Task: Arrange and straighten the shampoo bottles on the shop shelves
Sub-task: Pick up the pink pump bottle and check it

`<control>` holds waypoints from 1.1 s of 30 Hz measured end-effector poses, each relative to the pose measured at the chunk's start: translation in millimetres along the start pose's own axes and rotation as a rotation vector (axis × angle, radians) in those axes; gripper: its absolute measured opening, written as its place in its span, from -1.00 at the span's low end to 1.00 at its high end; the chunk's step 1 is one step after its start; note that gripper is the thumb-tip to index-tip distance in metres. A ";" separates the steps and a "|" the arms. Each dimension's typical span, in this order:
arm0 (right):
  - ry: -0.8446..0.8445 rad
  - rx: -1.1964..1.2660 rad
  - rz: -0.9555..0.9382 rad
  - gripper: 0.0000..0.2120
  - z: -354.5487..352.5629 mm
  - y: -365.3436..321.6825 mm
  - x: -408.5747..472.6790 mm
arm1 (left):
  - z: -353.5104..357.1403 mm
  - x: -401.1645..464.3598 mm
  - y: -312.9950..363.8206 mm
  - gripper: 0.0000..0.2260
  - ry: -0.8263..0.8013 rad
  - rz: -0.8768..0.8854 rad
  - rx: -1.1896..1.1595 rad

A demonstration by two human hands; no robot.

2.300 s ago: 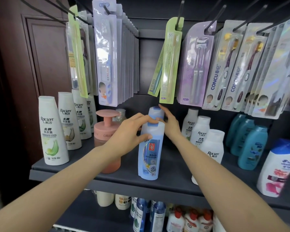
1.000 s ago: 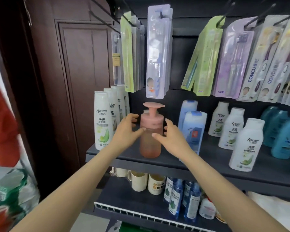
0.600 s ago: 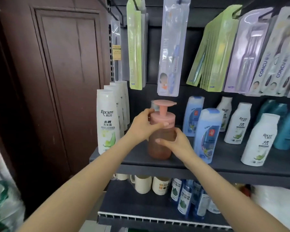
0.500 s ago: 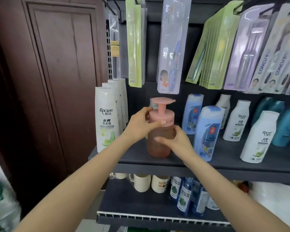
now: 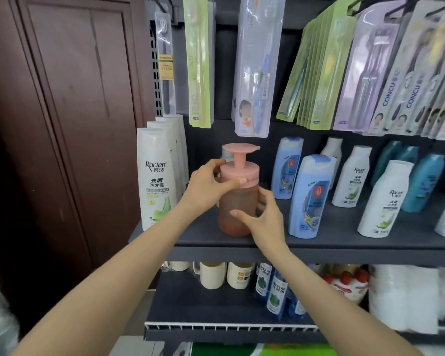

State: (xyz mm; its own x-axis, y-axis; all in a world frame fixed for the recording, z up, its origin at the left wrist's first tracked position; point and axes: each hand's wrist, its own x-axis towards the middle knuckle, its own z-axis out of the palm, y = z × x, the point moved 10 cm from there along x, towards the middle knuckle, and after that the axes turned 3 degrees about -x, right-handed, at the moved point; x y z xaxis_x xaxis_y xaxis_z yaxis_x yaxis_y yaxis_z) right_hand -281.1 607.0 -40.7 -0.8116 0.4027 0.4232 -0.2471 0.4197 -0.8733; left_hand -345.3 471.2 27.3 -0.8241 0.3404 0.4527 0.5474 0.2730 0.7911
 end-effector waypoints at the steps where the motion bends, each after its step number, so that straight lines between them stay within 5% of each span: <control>1: 0.005 -0.005 -0.012 -0.37 -0.4 -1.3 -0.9 | -0.9 -1.5 -0.7 -0.38 -0.002 -0.006 -0.015; 11: -0.017 -0.234 -0.157 -0.28 -11.1 -27.6 -10.9 | -4.4 -19.1 -2.5 -0.57 -0.031 -0.104 -0.185; 18: -0.081 -0.197 -0.131 -0.34 -18.4 -34.1 -29.0 | -3.2 -33.4 4.2 -0.52 -0.006 -0.136 -0.287; 25: -0.041 -0.216 -0.124 -0.36 -52.1 -46.6 -49.3 | 13.0 -47.9 29.8 -0.67 -0.076 -0.127 -0.352; 33: 0.047 -0.232 -0.067 -0.37 -123.3 -37.1 -72.3 | 75.9 -62.1 71.2 -0.35 -0.204 -0.076 -0.317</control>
State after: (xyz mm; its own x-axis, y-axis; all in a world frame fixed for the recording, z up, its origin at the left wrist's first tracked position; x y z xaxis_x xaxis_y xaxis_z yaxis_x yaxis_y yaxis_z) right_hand -148.0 662.6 -9.2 -0.7706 0.4028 0.4939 -0.1669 0.6204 -0.7664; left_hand -244.0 537.7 24.3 -0.7971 0.5108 0.3220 0.3875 0.0237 0.9215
